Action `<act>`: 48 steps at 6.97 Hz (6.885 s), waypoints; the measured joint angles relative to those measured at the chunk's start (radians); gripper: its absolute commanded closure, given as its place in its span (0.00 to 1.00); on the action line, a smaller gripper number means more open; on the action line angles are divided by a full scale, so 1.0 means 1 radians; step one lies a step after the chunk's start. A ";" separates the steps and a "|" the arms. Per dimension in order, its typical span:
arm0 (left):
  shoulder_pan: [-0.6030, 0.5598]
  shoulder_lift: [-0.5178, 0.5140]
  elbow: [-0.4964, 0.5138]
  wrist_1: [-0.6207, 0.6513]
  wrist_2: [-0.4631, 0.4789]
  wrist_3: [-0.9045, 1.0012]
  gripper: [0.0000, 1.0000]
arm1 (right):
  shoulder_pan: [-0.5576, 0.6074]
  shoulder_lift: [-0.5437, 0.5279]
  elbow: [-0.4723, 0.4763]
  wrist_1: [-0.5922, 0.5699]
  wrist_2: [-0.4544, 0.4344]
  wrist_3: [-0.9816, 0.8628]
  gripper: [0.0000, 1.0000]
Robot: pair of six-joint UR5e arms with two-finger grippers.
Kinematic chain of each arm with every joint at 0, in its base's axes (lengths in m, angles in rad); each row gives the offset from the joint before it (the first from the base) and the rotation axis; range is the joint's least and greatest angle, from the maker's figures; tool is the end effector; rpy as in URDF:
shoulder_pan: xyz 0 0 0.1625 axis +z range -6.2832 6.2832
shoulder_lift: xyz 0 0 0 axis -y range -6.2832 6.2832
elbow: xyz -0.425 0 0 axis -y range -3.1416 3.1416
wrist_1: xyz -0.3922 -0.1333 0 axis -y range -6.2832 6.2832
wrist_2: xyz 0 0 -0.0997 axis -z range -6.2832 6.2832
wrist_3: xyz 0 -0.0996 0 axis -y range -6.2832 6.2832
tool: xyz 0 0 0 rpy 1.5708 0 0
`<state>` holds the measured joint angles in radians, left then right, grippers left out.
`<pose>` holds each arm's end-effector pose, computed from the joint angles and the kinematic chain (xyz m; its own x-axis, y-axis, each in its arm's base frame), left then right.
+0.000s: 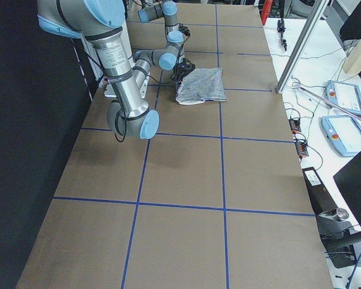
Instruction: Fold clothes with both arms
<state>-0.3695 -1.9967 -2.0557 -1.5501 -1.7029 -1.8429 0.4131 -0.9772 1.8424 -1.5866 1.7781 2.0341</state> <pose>0.4746 -0.3127 0.2243 0.4947 -0.4773 -0.7263 0.4106 0.8649 -0.2887 -0.5327 -0.3567 0.2058 0.4288 0.6655 0.6110 -0.4951 0.7388 -0.4572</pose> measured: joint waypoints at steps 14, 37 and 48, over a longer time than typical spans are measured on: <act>-0.354 -0.099 0.397 -0.313 -0.098 0.306 0.00 | 0.223 0.372 -0.626 0.120 0.019 -0.713 0.00; -0.290 -0.215 0.675 -0.503 -0.094 0.277 1.00 | 0.483 0.400 -0.807 0.252 0.224 -1.290 0.00; -0.345 -0.202 0.674 -0.489 -0.067 0.374 0.00 | 0.492 0.377 -0.799 0.242 0.233 -1.291 0.00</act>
<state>-0.7144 -2.1982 -1.3816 -2.0394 -1.7695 -1.4693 0.9046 -0.6000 1.0436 -1.3444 2.0113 0.7428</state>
